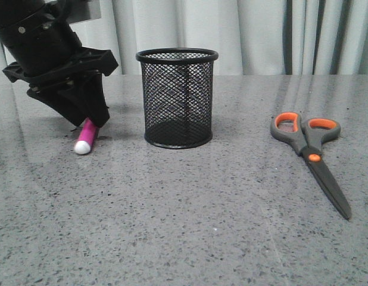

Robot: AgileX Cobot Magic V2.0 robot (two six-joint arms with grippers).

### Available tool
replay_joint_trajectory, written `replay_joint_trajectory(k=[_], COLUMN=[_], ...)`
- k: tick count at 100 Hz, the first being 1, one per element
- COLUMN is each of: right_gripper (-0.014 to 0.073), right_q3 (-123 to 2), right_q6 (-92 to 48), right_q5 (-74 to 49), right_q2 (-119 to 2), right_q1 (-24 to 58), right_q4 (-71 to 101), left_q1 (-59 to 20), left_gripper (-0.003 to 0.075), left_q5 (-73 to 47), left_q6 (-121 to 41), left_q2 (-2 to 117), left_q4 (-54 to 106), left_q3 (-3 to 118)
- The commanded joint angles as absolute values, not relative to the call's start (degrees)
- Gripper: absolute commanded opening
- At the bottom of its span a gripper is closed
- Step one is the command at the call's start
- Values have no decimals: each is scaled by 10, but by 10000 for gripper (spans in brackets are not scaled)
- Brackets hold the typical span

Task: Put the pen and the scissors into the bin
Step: 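Lower the left gripper and grasp the pink marker around its body, then lift the pink marker with the left gripper and carry it over the holder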

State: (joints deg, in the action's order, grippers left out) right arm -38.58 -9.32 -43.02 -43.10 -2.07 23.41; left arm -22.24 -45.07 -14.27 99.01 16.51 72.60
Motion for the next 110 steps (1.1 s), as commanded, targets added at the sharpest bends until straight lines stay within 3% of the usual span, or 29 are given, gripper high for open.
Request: replay_joint_trajectory(k=[1, 21, 65, 95, 110], right_gripper=[395, 395, 395, 395, 395], right_q3=[-406, -406, -406, -406, -406], right_q6=[-100, -100, -104, -104, -104], right_q5=[-395, -394, -394, -389, -388], right_q2=[-433, -433, -433, -433, -433], right_q1=[-23, -23, -23, -23, -23], right_q4=[245, 245, 245, 245, 245], left_q1=[-227, -227, -227, -235, -287], left_gripper=[131, -20, -20, -20, -20], left_q5=[-445, -450, -439, -304, -222], left_q6=[-137, -137, -137, -164, -194], left_q2=[973, 973, 916, 781, 776], left_q4=[175, 172, 123, 181, 220], left_q3=[740, 740, 740, 740, 740])
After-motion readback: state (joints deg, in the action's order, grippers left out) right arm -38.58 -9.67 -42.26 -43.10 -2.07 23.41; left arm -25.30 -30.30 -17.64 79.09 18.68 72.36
